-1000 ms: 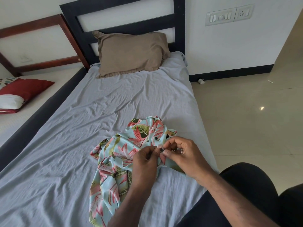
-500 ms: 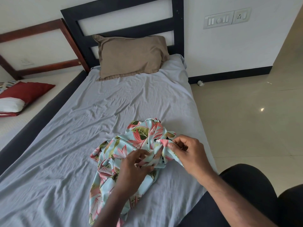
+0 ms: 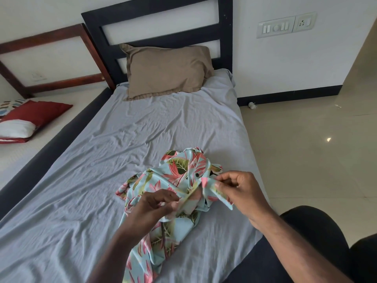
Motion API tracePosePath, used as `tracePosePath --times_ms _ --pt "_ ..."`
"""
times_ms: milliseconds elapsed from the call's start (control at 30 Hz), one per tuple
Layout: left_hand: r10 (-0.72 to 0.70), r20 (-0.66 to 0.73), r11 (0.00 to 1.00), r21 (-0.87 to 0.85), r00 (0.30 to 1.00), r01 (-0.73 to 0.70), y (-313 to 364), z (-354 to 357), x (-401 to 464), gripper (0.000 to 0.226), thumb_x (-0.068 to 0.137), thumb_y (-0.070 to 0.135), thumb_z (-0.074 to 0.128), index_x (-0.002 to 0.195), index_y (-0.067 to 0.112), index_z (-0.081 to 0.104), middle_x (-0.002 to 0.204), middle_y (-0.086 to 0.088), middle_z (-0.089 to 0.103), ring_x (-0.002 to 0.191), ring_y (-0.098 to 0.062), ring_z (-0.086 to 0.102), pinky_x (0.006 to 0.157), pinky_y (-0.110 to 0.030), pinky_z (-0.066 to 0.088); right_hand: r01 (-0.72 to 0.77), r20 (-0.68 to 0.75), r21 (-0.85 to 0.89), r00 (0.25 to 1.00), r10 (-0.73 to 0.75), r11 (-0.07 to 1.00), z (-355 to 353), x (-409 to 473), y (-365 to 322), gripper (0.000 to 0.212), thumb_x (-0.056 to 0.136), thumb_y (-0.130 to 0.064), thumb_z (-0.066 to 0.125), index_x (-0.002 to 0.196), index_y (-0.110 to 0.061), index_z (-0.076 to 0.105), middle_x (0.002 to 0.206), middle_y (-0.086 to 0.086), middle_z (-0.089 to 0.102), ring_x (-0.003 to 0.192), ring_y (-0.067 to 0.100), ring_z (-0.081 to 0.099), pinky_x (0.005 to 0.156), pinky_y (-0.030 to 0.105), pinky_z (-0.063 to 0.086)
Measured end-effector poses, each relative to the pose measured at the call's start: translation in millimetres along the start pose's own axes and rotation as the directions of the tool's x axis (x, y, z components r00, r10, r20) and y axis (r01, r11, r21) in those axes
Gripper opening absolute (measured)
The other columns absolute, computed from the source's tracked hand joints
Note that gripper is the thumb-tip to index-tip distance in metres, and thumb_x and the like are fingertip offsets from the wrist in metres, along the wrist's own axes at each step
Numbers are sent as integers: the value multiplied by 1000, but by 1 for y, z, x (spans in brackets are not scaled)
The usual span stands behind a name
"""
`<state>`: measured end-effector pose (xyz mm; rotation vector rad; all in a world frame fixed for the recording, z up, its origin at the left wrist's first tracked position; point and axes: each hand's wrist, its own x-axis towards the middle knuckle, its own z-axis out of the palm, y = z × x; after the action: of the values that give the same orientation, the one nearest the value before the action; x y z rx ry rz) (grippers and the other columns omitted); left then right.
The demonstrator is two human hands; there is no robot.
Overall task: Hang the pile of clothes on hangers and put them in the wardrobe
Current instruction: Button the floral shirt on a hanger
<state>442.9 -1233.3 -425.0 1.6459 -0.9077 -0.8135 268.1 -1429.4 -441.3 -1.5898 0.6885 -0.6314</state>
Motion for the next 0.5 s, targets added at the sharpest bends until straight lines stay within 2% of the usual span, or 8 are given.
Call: tracePosePath --times_ms 33,100,200,233,300,367,433,500 --pt "16 31 999 37 999 -17 1 4 1 43 78 49 78 85 7 76 88 -8 71 82 -18 65 74 -25 49 -15 33 -1 999 15 1000 1 -2 -2 10 88 -20 77 78 -17 80 63 -8 70 56 1 60 58 19 44" --pt "48 -20 980 197 999 -44 0 13 8 44 78 61 71 95 21 76 96 1 72 89 -12 67 75 -24 50 -8 61 -107 998 14 994 3 -3 -1 19 90 -31 75 76 -20 79 70 -8 73 64 1 64 64 20 48" --pt "100 -32 861 503 995 -70 -9 32 27 68 71 63 75 130 35 57 129 19 54 113 1 55 92 -23 48 55 92 -413 996 -19 909 3 -1 7 12 92 -35 72 101 -30 77 93 -21 72 80 -7 64 77 17 52" --pt "66 18 815 576 998 -64 -13 40 32 73 73 57 78 136 36 50 133 21 48 115 -1 53 98 -24 45 60 123 -466 992 -3 883 2 0 10 20 93 -34 70 113 -30 73 103 -21 68 85 -7 62 83 19 52" --pt "-33 98 725 687 995 -44 -23 56 39 57 81 35 78 132 36 51 124 18 52 107 -8 59 100 -29 45 52 187 -507 981 51 861 2 2 18 37 95 -34 66 132 -32 61 124 -10 60 98 0 61 91 23 51" --pt "-93 191 678 731 977 -78 -25 66 44 36 84 8 65 116 25 64 105 10 63 96 -14 64 86 -27 50 41 223 -505 971 85 862 3 6 19 50 98 -37 62 145 -36 47 137 -2 52 106 10 60 92 26 48" --pt "-172 372 721 679 912 -141 -22 71 46 37 78 -7 58 106 13 71 102 -2 69 96 -18 65 75 -24 47 2 215 -486 970 117 874 6 15 18 61 97 -43 60 152 -36 34 141 1 52 114 18 58 92 27 43" --pt "-237 633 833 523 737 -181 -11 72 43 31 82 -9 63 108 5 72 105 -10 71 94 -16 65 79 -25 50 -48 189 -509 968 166 859 8 21 17 67 95 -42 65 153 -34 32 132 0 61 113 22 63 87 28 46"
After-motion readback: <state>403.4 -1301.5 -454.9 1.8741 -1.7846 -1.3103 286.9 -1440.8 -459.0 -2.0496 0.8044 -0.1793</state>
